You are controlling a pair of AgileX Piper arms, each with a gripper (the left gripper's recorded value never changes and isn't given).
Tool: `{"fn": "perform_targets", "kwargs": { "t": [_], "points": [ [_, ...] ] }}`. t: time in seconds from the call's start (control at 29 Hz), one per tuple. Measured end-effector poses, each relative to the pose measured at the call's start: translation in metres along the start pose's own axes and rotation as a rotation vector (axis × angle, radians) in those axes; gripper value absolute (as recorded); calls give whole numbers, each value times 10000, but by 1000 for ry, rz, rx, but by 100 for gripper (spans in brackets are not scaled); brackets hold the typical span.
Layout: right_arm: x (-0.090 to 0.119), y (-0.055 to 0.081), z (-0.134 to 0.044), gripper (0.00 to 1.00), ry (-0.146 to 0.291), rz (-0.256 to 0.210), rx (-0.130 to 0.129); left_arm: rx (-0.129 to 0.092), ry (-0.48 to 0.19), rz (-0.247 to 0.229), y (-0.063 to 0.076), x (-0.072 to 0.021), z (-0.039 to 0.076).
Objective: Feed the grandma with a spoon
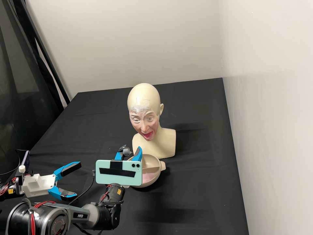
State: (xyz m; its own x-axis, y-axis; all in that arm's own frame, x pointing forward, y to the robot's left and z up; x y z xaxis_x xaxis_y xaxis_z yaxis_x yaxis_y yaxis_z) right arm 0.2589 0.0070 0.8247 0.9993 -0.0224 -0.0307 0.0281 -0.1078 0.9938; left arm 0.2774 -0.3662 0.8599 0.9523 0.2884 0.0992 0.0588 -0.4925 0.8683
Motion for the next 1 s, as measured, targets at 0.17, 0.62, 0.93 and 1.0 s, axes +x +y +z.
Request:
{"fn": "perform_targets", "kwargs": {
  "t": [0.17, 0.62, 0.93, 1.0],
  "points": [
    [-1, 24, 30, 0, -10, 6, -2, 0, 1, -2, -6, -7, -1],
    [-26, 31, 78, 0, -9, 15, -5, 1, -5, 5, 16, -35, 17],
    [-27, 38, 78, 0, -6, 19, -5, 1, -5, 5, 16, -35, 17],
    [-27, 38, 78, 0, -6, 19, -5, 1, -5, 5, 16, -35, 17]
  ]
}}
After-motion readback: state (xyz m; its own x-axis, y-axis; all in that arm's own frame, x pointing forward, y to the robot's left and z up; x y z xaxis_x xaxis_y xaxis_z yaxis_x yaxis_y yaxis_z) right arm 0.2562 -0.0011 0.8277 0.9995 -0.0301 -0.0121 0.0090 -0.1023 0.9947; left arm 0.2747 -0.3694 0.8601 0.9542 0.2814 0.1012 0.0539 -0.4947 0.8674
